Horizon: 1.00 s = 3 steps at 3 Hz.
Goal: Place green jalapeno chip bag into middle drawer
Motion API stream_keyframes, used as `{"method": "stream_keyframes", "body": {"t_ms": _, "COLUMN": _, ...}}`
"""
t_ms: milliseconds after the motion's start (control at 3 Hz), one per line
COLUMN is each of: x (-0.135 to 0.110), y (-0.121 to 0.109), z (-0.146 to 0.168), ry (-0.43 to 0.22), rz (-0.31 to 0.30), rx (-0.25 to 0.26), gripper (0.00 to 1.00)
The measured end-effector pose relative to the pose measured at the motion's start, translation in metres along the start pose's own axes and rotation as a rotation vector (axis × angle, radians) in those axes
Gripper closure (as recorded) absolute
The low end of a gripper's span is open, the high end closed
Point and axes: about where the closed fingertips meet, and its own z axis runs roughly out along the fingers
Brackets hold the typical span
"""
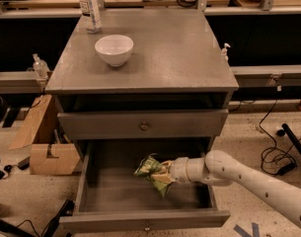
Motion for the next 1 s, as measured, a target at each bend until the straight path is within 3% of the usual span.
{"method": "stream_keyframes", "body": {"t_ms": 333, "x": -0.0005, "y": 0.0016, "z": 0.0024, "ry": -0.001, "rz": 0.0, "rx": -0.005, "gripper": 0.28}}
{"method": "stream_keyframes", "body": {"t_ms": 667, "x": -0.0008, "y": 0.0028, "z": 0.0041, "ry": -0.001, "rz": 0.0, "rx": -0.009, "gripper": 0.05}}
{"method": "stream_keyframes", "body": {"t_ms": 1000, "x": -0.0011, "y": 0.0036, "z": 0.0053, "ry": -0.002, "rz": 0.0, "rx": -0.011, "gripper": 0.0}}
